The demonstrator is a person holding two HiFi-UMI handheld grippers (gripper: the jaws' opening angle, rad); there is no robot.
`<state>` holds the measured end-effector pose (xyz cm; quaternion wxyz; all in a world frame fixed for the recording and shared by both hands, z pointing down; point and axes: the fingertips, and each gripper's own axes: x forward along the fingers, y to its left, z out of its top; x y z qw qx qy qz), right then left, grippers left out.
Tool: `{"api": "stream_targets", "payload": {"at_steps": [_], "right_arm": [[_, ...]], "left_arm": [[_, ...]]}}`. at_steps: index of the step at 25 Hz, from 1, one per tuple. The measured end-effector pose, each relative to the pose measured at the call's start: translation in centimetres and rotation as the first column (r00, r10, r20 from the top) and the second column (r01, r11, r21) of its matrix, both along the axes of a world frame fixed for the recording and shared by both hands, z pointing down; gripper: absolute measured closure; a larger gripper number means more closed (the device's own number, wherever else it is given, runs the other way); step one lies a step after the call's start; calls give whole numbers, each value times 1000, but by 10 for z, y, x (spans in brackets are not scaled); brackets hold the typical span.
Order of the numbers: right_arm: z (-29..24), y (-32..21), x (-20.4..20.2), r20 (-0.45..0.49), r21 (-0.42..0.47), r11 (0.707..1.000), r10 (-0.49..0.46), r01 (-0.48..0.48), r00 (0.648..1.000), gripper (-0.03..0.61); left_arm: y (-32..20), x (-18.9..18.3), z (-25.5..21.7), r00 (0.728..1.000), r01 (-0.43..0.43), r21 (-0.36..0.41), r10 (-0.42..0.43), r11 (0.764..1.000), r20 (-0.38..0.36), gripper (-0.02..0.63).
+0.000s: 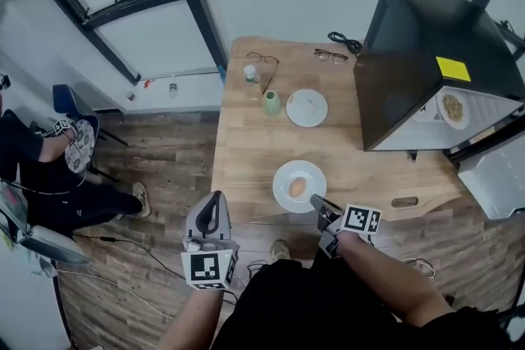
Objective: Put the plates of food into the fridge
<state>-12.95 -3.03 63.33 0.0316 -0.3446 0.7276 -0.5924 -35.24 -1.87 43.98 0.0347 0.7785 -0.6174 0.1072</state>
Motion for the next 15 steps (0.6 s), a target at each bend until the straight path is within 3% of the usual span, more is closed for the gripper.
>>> {"api": "stream_targets", "payload": {"at_steps": [10,15], "right_arm": [[-38,-21,111,1,61,989,137,-137,991,547],[-40,-19,155,-10,49,984,170,-169,985,546]], "left_arm": [[-52,104,-11,990,-135,42,136,990,-28,611],[-70,149,-11,980,-194,46,196,980,-41,611]]}}
